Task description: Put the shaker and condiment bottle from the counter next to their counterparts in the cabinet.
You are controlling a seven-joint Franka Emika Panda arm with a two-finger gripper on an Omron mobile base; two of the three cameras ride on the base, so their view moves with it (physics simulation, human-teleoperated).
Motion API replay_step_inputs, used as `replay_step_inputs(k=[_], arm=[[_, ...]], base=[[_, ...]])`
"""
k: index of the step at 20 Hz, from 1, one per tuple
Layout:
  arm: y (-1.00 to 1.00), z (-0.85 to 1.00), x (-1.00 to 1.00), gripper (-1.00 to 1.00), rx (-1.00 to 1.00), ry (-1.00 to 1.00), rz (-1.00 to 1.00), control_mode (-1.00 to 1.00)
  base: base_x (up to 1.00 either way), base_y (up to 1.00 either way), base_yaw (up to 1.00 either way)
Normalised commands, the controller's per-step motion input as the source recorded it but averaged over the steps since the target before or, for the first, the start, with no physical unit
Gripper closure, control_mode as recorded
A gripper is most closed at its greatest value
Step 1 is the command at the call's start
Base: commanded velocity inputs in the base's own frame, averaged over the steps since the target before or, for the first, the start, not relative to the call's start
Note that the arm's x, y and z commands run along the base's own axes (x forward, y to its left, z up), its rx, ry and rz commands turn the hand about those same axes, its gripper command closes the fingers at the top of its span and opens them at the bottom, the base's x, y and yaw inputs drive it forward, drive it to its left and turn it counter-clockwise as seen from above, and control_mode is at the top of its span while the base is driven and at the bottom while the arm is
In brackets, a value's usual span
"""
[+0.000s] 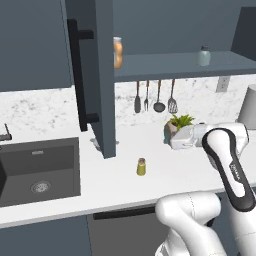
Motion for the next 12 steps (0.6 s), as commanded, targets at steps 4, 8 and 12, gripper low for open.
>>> replay_step_inputs(k=[4, 8, 12], arm=[[0.00, -0.62, 0.04, -1.00, -0.06, 0.11, 0.18, -1.00], [0.02, -0.48, 0.01, -1.00, -0.03, 0.05, 0.14, -1.00], [0.02, -0.37, 0.02, -1.00, -0.01, 0.01, 0.07, -1.00]], base=[[0.00, 0.00, 0.00], [0.00, 0.00, 0.00], [0.00, 0.00, 0.00]])
